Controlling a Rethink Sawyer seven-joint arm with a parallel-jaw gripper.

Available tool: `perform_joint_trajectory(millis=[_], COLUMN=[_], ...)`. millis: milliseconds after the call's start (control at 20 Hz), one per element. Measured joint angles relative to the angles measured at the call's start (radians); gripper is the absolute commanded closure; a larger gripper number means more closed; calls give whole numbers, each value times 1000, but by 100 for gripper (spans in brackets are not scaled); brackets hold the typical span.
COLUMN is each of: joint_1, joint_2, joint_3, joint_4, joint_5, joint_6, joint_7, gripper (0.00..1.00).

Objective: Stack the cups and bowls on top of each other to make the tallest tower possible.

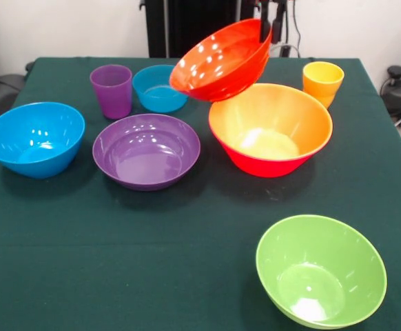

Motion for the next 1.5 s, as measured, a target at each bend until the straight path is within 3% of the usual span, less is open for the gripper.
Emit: perform_joint_trajectory(millis=[350,700,1500], joint_1=[64,132,145], joint_2=[-53,-36,173], joint_3=[-19,-41,-90], joint_4=[0,-11,-90], joint_5=[27,37,38], joint_6=[49,50,-20], joint_7=[1,10,28], gripper=[100,100,100])
